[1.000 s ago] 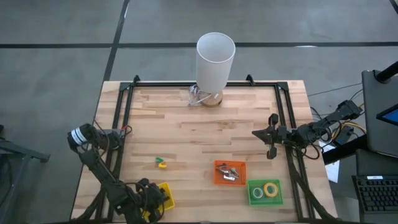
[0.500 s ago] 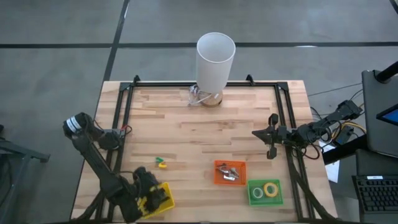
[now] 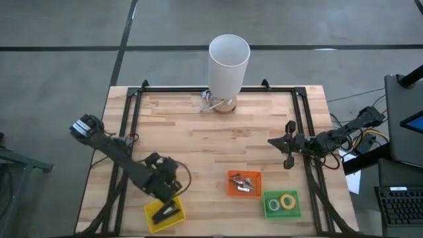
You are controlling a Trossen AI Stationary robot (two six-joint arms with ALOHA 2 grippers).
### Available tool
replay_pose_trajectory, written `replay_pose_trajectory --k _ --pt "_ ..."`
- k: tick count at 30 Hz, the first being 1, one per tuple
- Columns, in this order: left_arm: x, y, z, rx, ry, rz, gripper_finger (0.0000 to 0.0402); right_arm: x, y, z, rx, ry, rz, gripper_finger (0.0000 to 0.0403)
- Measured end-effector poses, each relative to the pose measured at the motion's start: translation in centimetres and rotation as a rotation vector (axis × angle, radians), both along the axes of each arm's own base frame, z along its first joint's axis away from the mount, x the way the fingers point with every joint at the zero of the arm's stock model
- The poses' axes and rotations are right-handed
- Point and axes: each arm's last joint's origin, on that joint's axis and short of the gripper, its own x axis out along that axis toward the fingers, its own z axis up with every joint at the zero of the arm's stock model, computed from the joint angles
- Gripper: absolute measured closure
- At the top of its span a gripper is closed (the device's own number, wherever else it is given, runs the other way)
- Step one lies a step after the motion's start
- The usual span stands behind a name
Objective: Pick and place Stapler, Stapler remover, tape
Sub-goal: Put the yellow stapler into the yellow basket
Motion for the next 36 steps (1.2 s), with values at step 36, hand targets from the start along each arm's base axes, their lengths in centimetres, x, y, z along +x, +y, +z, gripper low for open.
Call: replay_pose_trajectory --k 36 --pt "-0.9 3.1 -6.2 -0.15 0.058 -0.014 0.0301 0.0 0.0 0.0 0.002 -0.001 0.0 0.0394"
